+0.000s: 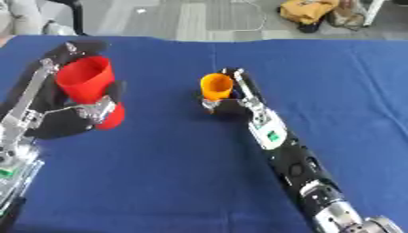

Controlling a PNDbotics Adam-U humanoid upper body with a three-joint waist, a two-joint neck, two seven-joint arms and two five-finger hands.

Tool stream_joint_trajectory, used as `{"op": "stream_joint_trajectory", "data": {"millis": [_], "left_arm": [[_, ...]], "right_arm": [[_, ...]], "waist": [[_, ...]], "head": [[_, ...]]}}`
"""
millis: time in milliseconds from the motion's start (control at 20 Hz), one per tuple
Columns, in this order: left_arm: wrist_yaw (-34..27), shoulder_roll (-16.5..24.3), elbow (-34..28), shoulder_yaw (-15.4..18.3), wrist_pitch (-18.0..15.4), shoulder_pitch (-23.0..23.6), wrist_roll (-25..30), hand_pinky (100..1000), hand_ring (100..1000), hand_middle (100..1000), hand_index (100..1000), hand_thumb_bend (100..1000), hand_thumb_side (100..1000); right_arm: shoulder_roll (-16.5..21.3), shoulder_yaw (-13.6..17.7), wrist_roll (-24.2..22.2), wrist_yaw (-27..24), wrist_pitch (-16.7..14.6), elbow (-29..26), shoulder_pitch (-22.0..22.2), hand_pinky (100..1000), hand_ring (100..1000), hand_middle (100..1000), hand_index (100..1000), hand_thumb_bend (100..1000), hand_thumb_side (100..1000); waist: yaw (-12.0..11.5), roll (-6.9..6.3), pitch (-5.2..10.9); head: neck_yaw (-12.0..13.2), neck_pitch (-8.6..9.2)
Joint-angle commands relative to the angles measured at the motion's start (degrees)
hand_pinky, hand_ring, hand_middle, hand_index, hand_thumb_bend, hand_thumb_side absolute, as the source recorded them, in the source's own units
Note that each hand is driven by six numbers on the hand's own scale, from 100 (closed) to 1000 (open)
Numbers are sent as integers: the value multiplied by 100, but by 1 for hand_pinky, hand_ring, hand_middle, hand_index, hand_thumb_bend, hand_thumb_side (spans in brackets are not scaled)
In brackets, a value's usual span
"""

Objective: Pour the contents of one cup into another cup.

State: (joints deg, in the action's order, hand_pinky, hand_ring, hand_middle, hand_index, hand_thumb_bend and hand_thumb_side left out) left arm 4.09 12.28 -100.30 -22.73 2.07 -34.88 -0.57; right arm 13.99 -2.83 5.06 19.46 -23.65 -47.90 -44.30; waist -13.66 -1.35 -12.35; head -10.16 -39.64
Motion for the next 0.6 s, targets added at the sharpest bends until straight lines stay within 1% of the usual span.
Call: {"op": "stream_joint_trajectory", "data": {"millis": [50, 400, 600], "left_arm": [[-26, 51, -144, 9, 23, -94, -3, 210, 450, 508, 785, 100, 171], [-55, 83, -171, 15, 28, -68, 9, 211, 451, 508, 786, 100, 170], [-78, 114, -171, 5, 35, -36, 21, 211, 451, 507, 786, 100, 170]], "right_arm": [[145, 65, 43, -78, 22, -16, -32, 353, 653, 280, 480, 480, 177], [354, 93, 38, -173, 9, -72, 53, 353, 653, 281, 482, 475, 167], [782, 134, 73, -189, -56, -123, 141, 357, 655, 282, 486, 477, 167]], "waist": [[31, -6, 135], [99, 17, 209], [173, 78, 294]], "head": [[16, 60], [52, 53], [70, 66]]}}
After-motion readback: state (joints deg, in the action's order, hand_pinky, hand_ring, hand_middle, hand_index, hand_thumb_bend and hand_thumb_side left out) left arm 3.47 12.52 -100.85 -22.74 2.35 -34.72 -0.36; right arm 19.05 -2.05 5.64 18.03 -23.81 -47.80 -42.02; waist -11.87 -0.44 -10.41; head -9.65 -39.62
